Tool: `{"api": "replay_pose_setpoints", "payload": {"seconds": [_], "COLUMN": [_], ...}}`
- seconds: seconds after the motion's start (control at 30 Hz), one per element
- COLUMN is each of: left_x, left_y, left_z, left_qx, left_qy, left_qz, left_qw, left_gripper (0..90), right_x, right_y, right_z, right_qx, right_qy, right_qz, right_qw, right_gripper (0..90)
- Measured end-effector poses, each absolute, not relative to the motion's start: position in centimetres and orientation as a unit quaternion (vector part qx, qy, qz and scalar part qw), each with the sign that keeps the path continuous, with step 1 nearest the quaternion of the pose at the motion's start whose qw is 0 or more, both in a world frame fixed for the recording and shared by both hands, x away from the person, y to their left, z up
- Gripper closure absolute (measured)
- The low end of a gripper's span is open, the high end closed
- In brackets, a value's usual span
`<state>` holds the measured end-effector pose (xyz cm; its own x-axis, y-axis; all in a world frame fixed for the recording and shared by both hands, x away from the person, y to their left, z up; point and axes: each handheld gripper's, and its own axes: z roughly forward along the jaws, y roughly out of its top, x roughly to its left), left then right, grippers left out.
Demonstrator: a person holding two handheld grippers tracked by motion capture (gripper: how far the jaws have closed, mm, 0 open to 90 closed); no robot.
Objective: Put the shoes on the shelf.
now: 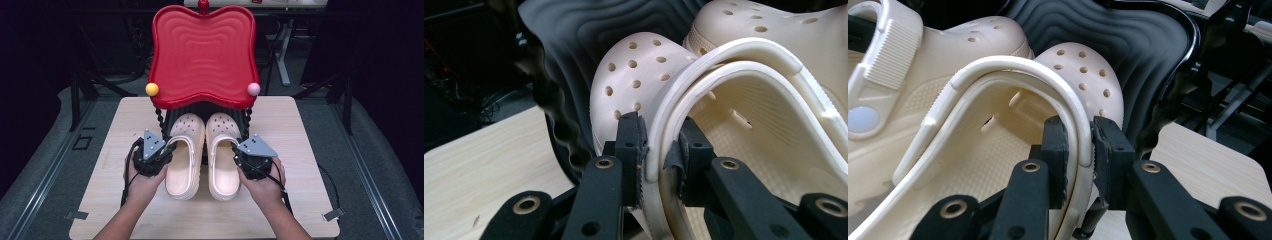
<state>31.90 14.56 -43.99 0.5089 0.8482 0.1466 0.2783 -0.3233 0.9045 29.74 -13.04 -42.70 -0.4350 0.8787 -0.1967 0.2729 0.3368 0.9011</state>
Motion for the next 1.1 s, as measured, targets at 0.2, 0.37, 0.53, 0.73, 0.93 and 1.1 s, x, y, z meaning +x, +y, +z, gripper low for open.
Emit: {"api": "replay_pose_setpoints", "payload": {"seconds": [0.2,0.37,0.53,0.73,0.93,1.1], "left_x": [33.7,34.8,35.7,36.6,36.8,36.6], "left_y": [13.4,12.7,12.5,12.4,12.7,12.8], "left_z": [-43.9,-43.9,-43.8,-43.8,-43.8,-43.8], "left_qx": [0.746,0.748,0.735,0.73,0.724,0.719], "left_qy": [0.376,0.367,0.376,0.378,0.38,0.381], "left_qz": [0.329,0.343,0.348,0.358,0.347,0.337], "left_qw": [0.44,0.434,0.444,0.443,0.459,0.474], "left_gripper": [75.3,74.1,72.8,72.1,69.5,63.8], "right_x": [31.2,32.5,33.5,34.6,35.0,34.9], "right_y": [-12.7,-12.5,-12.1,-11.1,-11.0,-11.2], "right_z": [-42.9,-43.3,-43.4,-43.3,-43.2,-43.4], "right_qx": [0.402,0.405,0.41,0.407,0.415,0.409], "right_qy": [0.731,0.729,0.719,0.716,0.711,0.715], "right_qz": [0.419,0.42,0.428,0.421,0.429,0.439], "right_qw": [0.359,0.357,0.363,0.381,0.371,0.358], "right_gripper": [76.4,76.0,75.7,75.2,72.4,68.8]}}
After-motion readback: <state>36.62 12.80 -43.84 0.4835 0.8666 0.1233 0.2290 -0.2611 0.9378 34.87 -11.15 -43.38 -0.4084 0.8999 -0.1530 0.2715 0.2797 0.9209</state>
